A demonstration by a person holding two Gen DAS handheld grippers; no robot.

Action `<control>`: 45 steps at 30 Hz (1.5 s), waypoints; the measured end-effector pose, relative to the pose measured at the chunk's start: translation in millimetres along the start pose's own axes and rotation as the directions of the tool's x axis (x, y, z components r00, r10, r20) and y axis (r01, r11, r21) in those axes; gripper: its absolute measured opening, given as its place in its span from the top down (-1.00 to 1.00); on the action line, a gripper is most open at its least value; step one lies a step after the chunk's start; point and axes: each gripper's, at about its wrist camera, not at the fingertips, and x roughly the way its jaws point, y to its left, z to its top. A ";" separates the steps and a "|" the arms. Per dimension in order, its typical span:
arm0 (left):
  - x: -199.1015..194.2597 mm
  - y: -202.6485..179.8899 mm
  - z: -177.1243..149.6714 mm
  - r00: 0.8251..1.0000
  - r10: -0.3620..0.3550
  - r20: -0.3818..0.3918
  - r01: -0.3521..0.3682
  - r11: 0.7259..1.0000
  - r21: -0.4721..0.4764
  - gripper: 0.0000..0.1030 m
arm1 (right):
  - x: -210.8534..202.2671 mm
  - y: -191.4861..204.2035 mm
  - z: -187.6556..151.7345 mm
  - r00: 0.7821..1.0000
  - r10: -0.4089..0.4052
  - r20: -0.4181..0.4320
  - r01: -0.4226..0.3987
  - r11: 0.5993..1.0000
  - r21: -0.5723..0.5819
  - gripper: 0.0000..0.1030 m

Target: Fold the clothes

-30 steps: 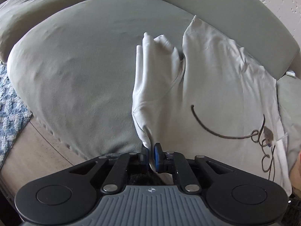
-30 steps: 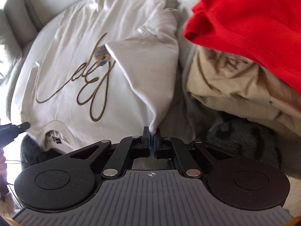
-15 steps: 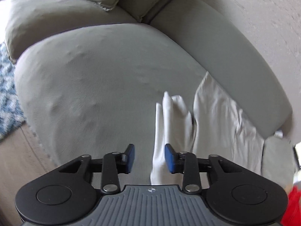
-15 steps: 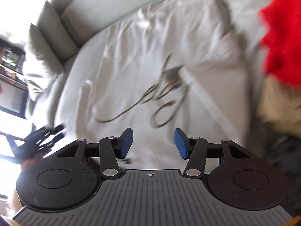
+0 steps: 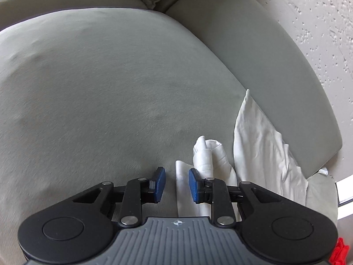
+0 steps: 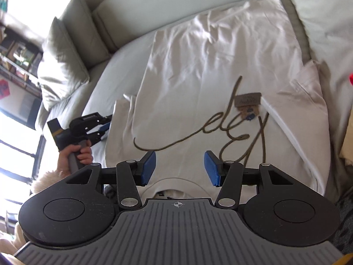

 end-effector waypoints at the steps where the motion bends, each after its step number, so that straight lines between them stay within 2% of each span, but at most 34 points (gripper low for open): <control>1: 3.0 -3.0 0.7 1.000 0.002 -0.003 -0.002 1.000 0.008 0.54 | 1.0 -2.8 -0.3 1.000 -0.003 -0.006 0.003 1.000 0.009 -0.06; 3: 8.1 -9.5 1.5 1.000 0.008 -0.010 -0.008 1.000 0.025 0.57 | 1.4 -8.6 -1.3 1.000 -0.012 -0.007 0.012 0.999 0.032 -0.06; 4: 10.6 -12.8 1.9 1.000 0.011 -0.014 -0.011 0.999 0.033 0.65 | 1.7 -11.4 -1.9 1.000 -0.017 -0.006 0.017 0.999 0.044 -0.07; 5: 12.8 -15.9 2.1 1.000 0.020 -0.018 -0.019 0.999 0.044 0.87 | 2.2 -13.9 -2.2 1.000 -0.018 -0.007 0.018 0.998 0.056 -0.07; 6: 13.7 -18.1 2.0 0.999 0.031 -0.020 -0.030 0.998 0.053 0.96 | 2.9 -15.7 -2.3 1.000 -0.016 -0.009 0.016 0.998 0.068 -0.07; 8: 11.8 -20.3 1.5 0.999 0.044 -0.011 -0.043 0.998 0.054 1.00 | 2.7 -16.1 -2.6 1.000 -0.012 -0.010 0.012 0.997 0.072 -0.06; 11: -9.3 -20.5 1.4 0.994 0.087 0.066 -0.091 0.994 0.055 1.00 | 0.7 -13.3 -1.3 1.000 -0.005 -0.008 0.006 0.998 0.061 -0.07; 17: -76.6 -8.4 9.9 0.957 0.159 0.244 -0.181 0.981 0.070 1.00 | 1.5 -2.7 3.5 0.999 0.033 0.003 -0.033 0.998 0.051 -0.06; 22: -93.1 -7.7 11.4 0.959 0.136 0.250 -0.172 0.976 0.131 1.00 | 13.5 -0.4 -8.0 0.998 0.047 -0.044 -0.045 0.998 0.046 -0.06; 26: -94.9 -37.6 -3.6 0.957 0.055 0.286 -0.130 0.959 0.251 1.00 | 6.6 -3.9 -5.4 0.998 0.053 -0.032 -0.052 0.998 0.045 -0.06; 28: -101.2 -67.1 -22.3 0.955 0.001 0.298 -0.112 0.928 0.356 1.00 | -1.5 -6.3 -0.5 0.998 0.054 -0.009 -0.054 0.997 0.047 -0.07; 30: -104.6 -98.6 -46.5 0.956 -0.047 0.291 -0.103 0.871 0.480 1.00 | -9.1 -10.2 4.5 0.998 0.054 0.017 -0.055 0.997 0.057 -0.06; 32: -104.9 -126.7 -77.7 0.961 -0.084 0.263 -0.097 0.790 0.605 1.00 | -15.6 -14.2 8.1 0.998 0.053 0.043 -0.056 0.996 0.071 -0.07; 35: -101.6 -155.4 -135.6 0.975 -0.099 0.199 -0.092 0.633 0.769 1.00 | -18.0 -21.0 10.5 0.997 0.056 0.057 -0.061 0.993 0.104 -0.07; 36: -98.8 -159.5 -153.3 0.981 -0.092 0.171 -0.084 0.592 0.801 1.00 | -17.4 -23.4 10.4 0.997 0.059 0.057 -0.066 0.991 0.114 -0.07; 37: -93.6 -160.5 -167.5 0.987 -0.076 0.138 -0.071 0.566 0.821 1.00 | -16.4 -25.5 9.7 0.997 0.061 0.055 -0.068 0.991 0.119 -0.07; 38: -86.8 -158.6 -177.3 0.993 -0.053 0.108 -0.060 0.558 0.828 1.00 | -15.0 -27.2 8.5 0.997 0.061 0.049 -0.067 0.990 0.122 -0.07; 40: -73.0 -151.2 -190.0 0.998 0.000 0.056 -0.046 0.566 0.823 1.00 | -11.7 -31.0 5.7 0.998 0.061 0.032 -0.065 0.990 0.126 -0.07; 42: -66.7 -140.5 -192.2 0.999 0.026 0.018 -0.030 0.591 0.806 0.91 | -9.7 -36.6 4.9 0.998 0.067 0.019 -0.069 0.988 0.136 -0.07; 45: -79.7 -130.7 -189.5 1.000 0.006 0.000 -0.004 0.651 0.759 0.58 | -8.8 -46.5 4.1 0.998 0.069 0.007 -0.070 0.986 0.155 -0.07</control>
